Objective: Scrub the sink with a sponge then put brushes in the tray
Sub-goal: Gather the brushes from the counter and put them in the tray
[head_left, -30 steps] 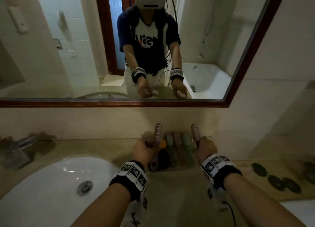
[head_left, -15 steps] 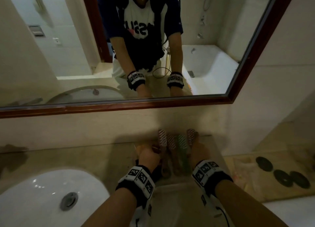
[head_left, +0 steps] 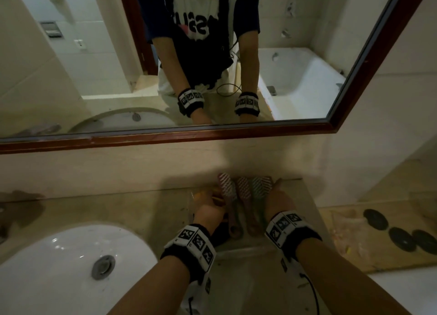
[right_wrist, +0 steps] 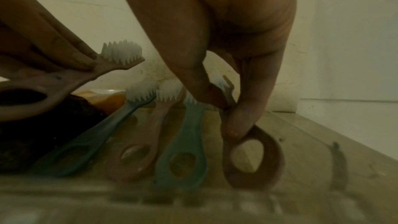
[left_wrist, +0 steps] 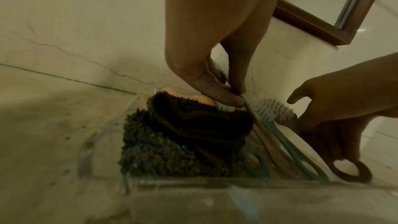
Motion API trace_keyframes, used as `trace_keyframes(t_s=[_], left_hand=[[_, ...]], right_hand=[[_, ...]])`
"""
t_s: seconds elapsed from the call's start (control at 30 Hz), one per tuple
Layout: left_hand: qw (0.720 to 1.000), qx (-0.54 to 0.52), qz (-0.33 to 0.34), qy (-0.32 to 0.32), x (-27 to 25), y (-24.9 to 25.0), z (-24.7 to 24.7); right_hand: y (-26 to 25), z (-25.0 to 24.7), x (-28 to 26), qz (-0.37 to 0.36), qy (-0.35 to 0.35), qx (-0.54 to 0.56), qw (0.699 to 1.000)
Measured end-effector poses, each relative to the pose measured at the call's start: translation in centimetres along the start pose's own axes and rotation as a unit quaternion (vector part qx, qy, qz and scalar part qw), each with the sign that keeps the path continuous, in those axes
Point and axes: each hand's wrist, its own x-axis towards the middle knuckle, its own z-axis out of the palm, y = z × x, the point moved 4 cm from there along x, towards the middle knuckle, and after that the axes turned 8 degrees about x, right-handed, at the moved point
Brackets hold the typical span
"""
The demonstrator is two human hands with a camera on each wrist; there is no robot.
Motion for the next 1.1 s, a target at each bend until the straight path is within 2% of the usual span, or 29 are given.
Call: trace_keyframes(t_s=[0.13, 0.27, 0.4, 0.5, 0.6, 0.73, 0.87, 1.1], left_hand=[[1.000, -0.008, 0.004, -0.003, 0.1, 0.1, -0.5], [1.000, -0.015, 0.006, -0.006, 0.2, 0.0, -0.5], [1.000, 0.009, 0.015, -0.006, 0.3, 0.1, -0.1], [1.000, 0.008, 0.007, -0.011, 0.5, 0.2, 0.3], [0.999, 0.027, 0.018, 0.000, 0.8, 0.0, 0.6], [0.998, 0.054, 0.015, 0.019, 1.9, -0.6, 1.2], [0.996, 0.091, -0.015, 0.010, 2.4, -0.6, 2.0], [0.970, 0.237, -0.002, 0.054, 2.5, 0.0, 3.2]], right_hand=[[-0.2, 0.1, -0.4, -0.001, -0.036, -0.025, 0.999], [-0.3, 0.1, -1.2, -0.010, -0.037, -0.018, 0.999], [-0.9, -0.5, -1.5, -0.025, -0.009, -0.010, 1.000], [-1.3, -0.9, -1.5, -0.063, -0.001, -0.029, 0.998], [-1.1, -0.6, -1.3, -0.101, -0.036, -0.078, 0.991], [-0.3, -0.1, -0.8, -0.105, -0.067, -0.104, 0.987], [-0.1, -0.7, -0.7, -0.117, -0.057, -0.067, 0.989], [0.8, -1.4, -0.9, -0.126, -0.058, -0.073, 0.988]])
